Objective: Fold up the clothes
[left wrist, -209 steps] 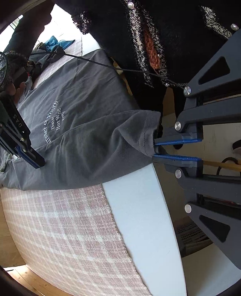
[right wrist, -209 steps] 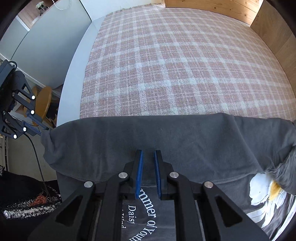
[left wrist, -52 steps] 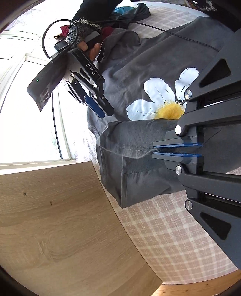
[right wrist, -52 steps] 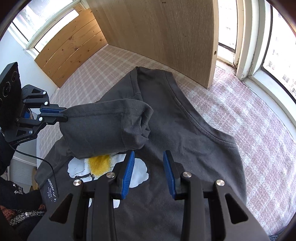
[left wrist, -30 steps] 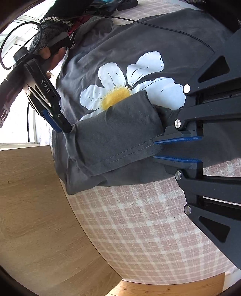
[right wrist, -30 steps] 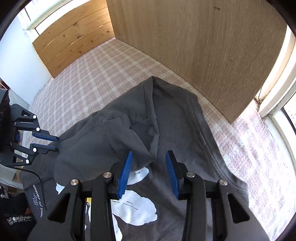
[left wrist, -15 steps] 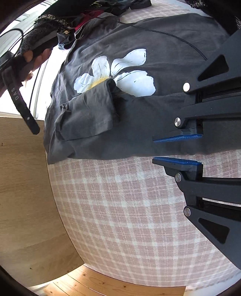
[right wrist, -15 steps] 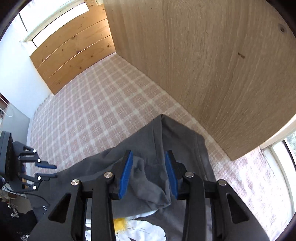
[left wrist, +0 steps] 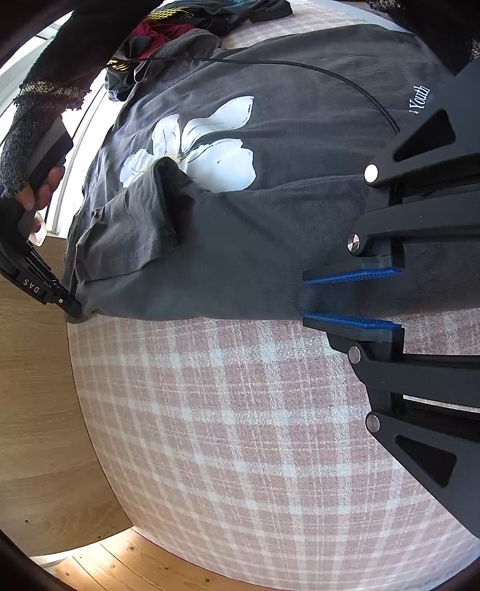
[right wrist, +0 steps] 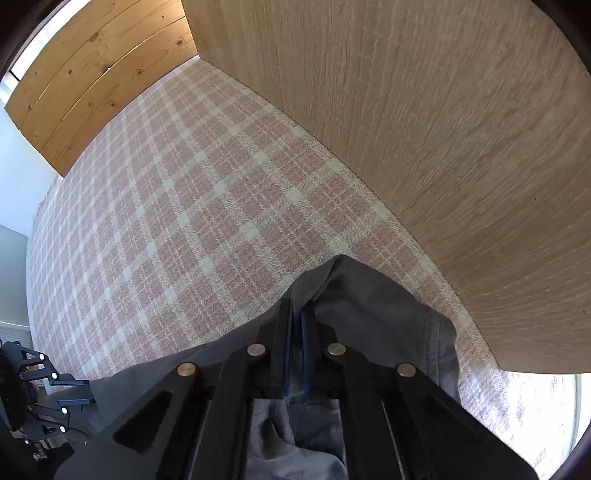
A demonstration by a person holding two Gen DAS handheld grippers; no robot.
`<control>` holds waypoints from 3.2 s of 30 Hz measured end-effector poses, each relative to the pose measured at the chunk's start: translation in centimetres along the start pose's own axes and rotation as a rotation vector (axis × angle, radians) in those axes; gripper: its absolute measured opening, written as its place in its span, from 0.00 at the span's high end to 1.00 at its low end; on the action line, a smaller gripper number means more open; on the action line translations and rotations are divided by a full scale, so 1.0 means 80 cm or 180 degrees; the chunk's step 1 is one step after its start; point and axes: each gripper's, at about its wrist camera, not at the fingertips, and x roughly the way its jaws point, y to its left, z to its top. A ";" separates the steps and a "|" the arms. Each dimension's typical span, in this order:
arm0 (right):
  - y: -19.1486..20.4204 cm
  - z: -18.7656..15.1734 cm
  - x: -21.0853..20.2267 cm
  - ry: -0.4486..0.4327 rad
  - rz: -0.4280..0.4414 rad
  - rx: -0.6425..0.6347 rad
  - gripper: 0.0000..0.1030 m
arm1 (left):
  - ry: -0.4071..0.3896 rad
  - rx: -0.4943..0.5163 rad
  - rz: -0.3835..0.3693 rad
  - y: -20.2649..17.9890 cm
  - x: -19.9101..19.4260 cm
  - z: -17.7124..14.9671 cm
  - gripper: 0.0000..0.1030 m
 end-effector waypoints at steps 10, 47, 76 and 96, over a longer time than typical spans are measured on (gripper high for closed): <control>-0.034 -0.023 -0.034 -0.0266 -0.0625 0.0146 0.91 | -0.0077 -0.0016 -0.0045 0.002 0.001 -0.002 0.84; 0.136 -0.122 -0.082 -0.0414 -0.0394 -0.0121 0.91 | 0.0044 -0.1340 0.0433 -0.031 -0.153 -0.343 0.83; 0.044 -0.558 -0.267 -0.0343 -0.1339 0.1186 0.67 | -0.0338 0.0320 -0.0884 -0.391 -0.129 -0.350 0.82; 0.030 -0.531 -0.278 -0.0446 -0.1107 0.0815 0.67 | -0.0327 0.0664 -0.0491 -0.483 -0.085 -0.287 0.91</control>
